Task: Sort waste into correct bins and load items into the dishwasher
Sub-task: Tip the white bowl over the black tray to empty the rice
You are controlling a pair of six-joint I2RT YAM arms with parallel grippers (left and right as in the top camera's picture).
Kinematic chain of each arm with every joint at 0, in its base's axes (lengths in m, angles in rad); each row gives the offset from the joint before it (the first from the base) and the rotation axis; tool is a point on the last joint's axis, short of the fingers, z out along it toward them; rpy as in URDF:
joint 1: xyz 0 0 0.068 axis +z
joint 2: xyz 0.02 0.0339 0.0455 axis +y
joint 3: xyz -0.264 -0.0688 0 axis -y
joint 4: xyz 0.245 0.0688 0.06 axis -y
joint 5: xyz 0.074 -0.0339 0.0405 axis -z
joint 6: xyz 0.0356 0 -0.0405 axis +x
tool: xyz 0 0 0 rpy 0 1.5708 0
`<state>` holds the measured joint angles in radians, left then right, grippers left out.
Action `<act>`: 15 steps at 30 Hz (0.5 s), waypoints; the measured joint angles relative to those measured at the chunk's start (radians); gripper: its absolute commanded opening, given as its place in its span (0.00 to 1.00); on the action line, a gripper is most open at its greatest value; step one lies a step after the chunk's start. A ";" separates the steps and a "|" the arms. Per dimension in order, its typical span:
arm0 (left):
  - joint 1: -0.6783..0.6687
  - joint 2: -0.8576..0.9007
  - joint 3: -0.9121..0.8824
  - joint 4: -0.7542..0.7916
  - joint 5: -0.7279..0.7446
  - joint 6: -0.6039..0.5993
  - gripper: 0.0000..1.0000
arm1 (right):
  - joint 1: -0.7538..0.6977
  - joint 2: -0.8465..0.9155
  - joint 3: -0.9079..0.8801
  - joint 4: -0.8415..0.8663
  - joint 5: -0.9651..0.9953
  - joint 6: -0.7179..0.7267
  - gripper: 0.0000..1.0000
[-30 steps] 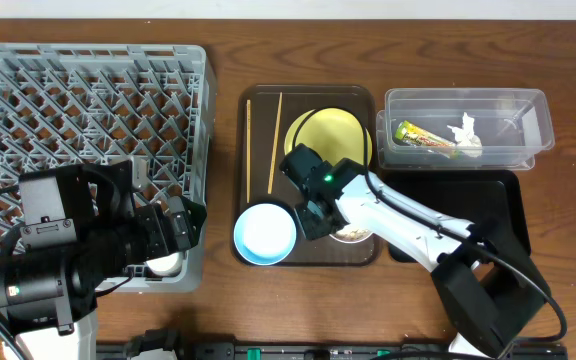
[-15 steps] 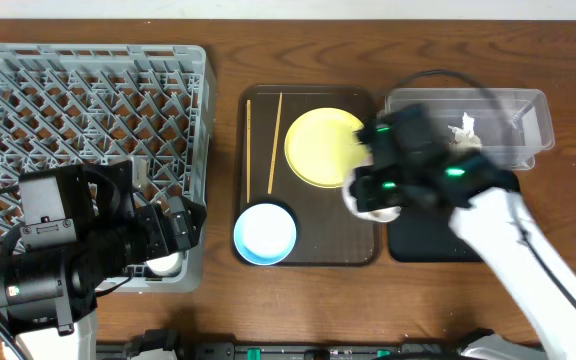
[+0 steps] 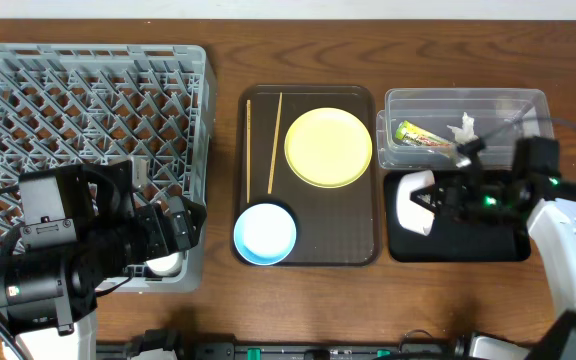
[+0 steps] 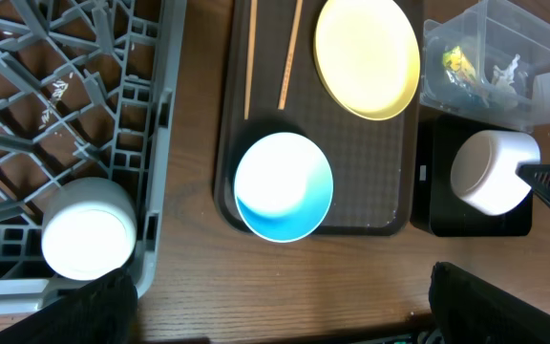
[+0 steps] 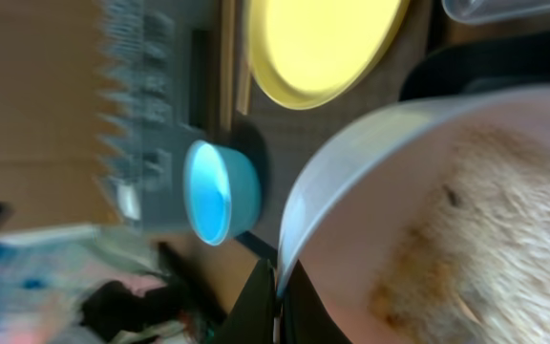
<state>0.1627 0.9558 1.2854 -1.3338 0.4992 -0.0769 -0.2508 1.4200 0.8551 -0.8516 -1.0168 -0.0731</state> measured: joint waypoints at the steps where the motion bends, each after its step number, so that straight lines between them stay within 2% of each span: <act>1: 0.000 0.000 0.000 0.000 0.000 0.000 0.98 | -0.033 0.010 -0.017 0.005 -0.034 -0.022 0.01; 8: 0.000 0.000 0.000 0.000 0.000 0.000 0.98 | -0.222 0.068 -0.116 0.006 -0.272 -0.180 0.01; 15: 0.000 0.000 0.000 0.000 0.000 0.000 0.98 | -0.255 0.069 -0.127 -0.051 -0.401 -0.296 0.01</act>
<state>0.1627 0.9558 1.2854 -1.3338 0.4992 -0.0769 -0.5056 1.4887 0.7280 -0.9024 -1.4174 -0.3687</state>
